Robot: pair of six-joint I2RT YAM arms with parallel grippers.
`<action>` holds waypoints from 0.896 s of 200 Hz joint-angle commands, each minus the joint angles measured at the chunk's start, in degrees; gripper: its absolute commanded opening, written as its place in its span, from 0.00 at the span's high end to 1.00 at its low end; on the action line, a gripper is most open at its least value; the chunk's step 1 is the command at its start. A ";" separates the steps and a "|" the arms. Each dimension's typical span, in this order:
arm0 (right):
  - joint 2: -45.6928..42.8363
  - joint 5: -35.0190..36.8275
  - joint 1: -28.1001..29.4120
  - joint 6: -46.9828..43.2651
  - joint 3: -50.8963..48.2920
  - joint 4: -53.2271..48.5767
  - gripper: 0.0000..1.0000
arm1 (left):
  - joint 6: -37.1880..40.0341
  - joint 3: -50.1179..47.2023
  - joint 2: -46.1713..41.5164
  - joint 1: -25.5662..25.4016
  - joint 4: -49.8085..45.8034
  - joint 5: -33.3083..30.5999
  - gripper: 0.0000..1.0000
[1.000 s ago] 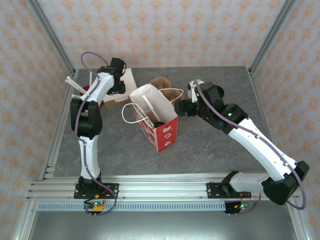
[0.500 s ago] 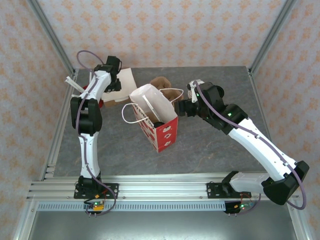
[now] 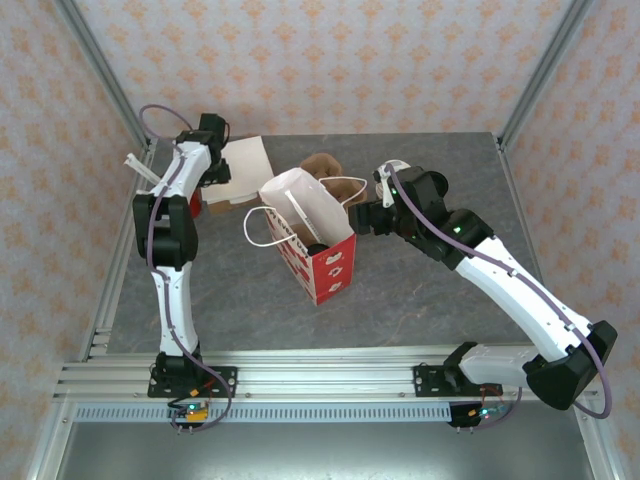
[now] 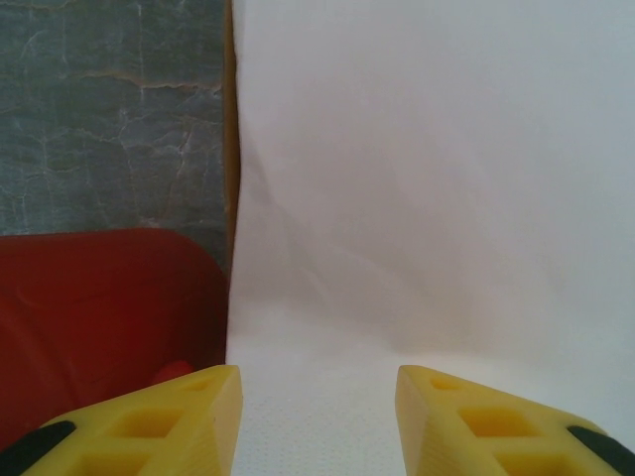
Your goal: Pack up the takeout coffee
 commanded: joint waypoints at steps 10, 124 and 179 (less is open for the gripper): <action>-1.11 -0.01 0.21 -0.39 -0.67 1.08 0.14 | -1.16 -0.67 -2.33 2.28 0.40 1.83 0.53; -0.37 -0.61 0.21 0.12 -0.70 1.11 0.14 | -2.08 7.51 4.23 3.59 -3.69 5.56 0.51; -0.24 -0.95 0.21 0.38 -0.83 1.31 0.14 | -3.08 6.41 4.55 4.62 -2.63 8.91 0.53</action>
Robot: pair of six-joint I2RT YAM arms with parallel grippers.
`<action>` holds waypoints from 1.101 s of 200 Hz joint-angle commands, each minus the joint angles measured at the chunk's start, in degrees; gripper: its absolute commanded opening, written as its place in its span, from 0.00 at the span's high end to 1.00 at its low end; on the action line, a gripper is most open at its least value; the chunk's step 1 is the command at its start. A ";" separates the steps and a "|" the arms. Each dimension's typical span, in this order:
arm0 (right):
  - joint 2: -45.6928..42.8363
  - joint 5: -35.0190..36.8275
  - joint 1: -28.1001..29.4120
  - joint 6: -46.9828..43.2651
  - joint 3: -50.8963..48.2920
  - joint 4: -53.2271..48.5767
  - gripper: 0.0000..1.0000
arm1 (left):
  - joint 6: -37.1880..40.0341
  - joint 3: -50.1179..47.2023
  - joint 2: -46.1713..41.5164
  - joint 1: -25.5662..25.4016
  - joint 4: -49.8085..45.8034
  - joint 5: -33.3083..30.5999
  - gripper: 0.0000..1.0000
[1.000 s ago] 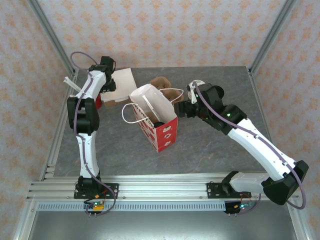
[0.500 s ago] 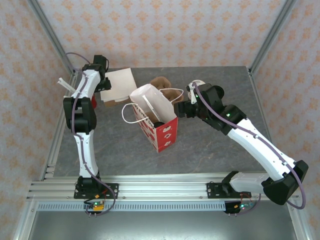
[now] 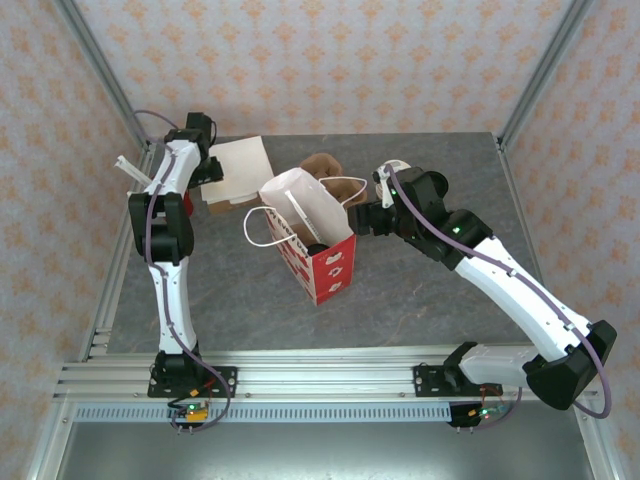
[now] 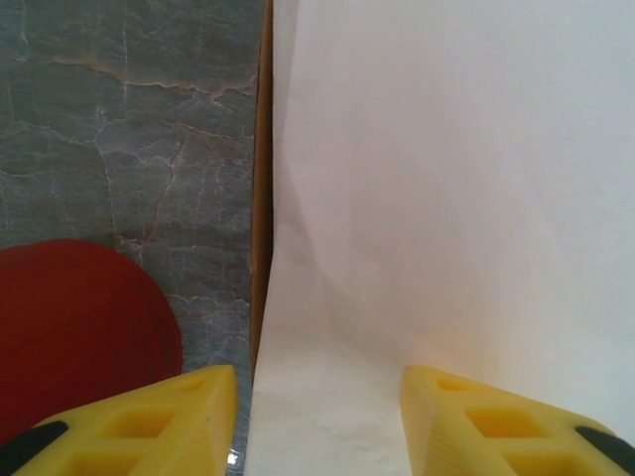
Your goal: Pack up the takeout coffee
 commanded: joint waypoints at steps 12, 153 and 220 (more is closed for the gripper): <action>-0.22 -0.56 0.24 0.32 -0.51 0.89 0.14 | -1.45 0.37 0.00 0.87 -0.48 2.11 0.54; 0.11 -1.13 0.21 0.70 -0.52 1.04 0.14 | -1.50 0.61 -1.84 0.81 -0.84 1.95 0.86; 0.27 -1.35 0.21 0.83 -0.26 1.06 0.14 | -0.99 1.16 -2.45 0.88 -1.64 1.01 0.94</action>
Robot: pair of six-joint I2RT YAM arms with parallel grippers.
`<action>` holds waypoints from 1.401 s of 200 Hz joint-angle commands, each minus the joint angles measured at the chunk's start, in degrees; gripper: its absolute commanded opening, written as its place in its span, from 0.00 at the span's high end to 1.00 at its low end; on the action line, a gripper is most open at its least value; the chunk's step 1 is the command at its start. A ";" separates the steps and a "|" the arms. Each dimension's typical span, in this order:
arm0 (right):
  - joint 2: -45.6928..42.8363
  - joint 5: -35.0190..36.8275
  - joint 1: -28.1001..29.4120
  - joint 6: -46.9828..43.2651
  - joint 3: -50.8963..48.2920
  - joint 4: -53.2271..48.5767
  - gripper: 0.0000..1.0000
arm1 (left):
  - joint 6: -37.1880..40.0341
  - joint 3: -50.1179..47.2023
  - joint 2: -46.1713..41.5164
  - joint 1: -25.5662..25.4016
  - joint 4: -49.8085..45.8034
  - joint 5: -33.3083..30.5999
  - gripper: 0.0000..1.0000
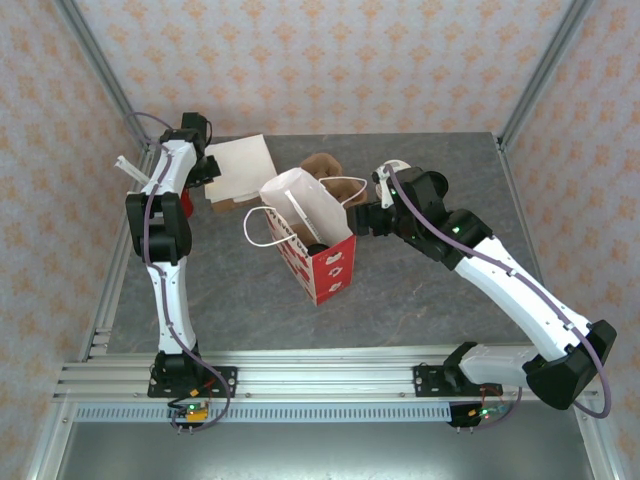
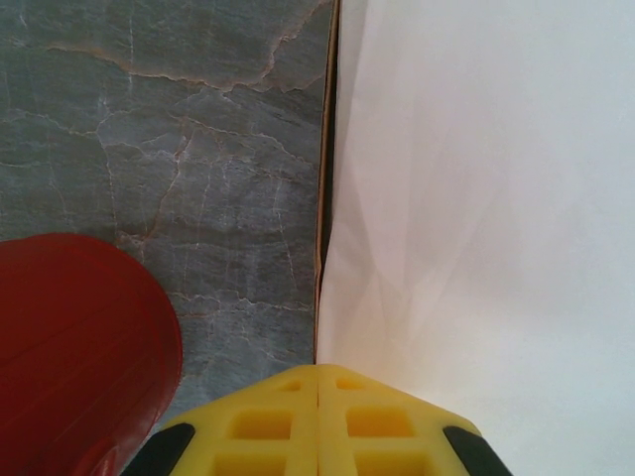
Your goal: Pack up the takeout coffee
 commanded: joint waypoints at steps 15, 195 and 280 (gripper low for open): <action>0.17 -0.26 0.21 0.58 -0.17 0.92 0.14 | 0.34 1.11 -2.82 0.05 -1.81 -1.04 0.94; 0.71 -0.65 0.26 0.64 1.07 0.92 0.14 | -0.12 -0.70 -10.43 -0.40 1.57 6.24 1.00; -1.20 0.67 0.28 0.67 1.04 0.96 0.14 | -2.82 -2.16 -21.51 -3.03 5.06 9.73 1.00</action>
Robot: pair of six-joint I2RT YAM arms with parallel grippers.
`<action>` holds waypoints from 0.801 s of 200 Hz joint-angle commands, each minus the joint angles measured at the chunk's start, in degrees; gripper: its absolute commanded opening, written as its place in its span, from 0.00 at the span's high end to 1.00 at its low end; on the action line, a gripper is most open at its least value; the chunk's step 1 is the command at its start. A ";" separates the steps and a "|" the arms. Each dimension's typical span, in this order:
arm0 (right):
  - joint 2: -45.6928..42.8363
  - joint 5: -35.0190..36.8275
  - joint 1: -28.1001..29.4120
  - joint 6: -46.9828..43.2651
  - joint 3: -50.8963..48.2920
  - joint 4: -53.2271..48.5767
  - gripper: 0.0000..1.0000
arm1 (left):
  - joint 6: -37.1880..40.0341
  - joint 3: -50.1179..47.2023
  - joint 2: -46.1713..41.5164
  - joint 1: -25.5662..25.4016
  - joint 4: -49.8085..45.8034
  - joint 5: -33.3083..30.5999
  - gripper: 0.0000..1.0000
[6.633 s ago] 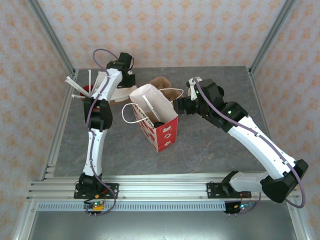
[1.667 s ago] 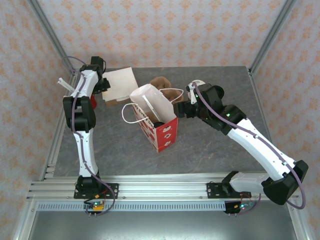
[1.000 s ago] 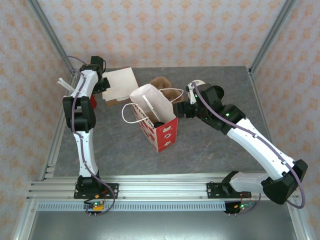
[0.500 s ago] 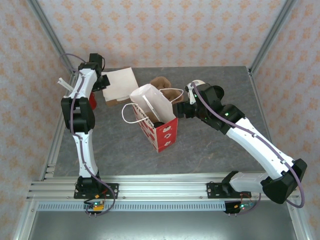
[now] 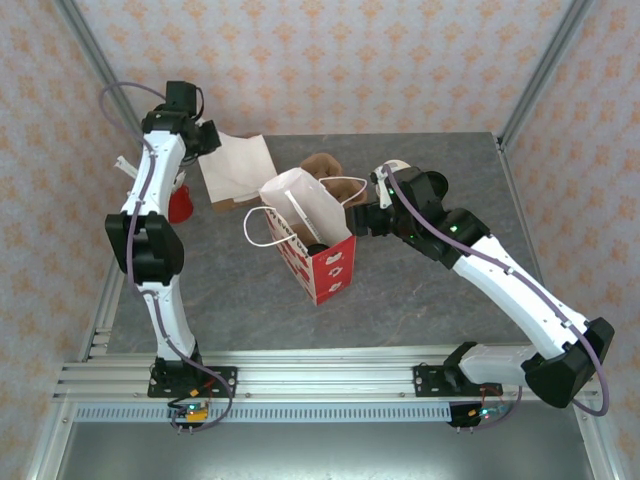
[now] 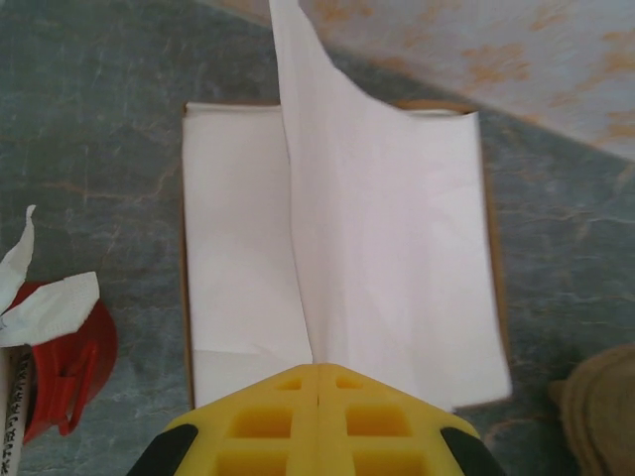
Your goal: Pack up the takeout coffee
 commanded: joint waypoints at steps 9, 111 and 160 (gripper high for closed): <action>-1.79 1.18 0.23 0.58 0.97 0.92 0.14 | -2.59 -1.66 -5.93 -0.25 2.94 2.50 1.00; -3.66 3.75 0.22 1.40 1.65 0.51 0.14 | -6.27 -3.85 -25.12 -3.72 6.13 3.95 1.00; -3.39 8.26 0.21 1.21 3.33 -1.07 0.14 | -6.39 -1.67 -33.51 -9.67 5.89 6.40 1.00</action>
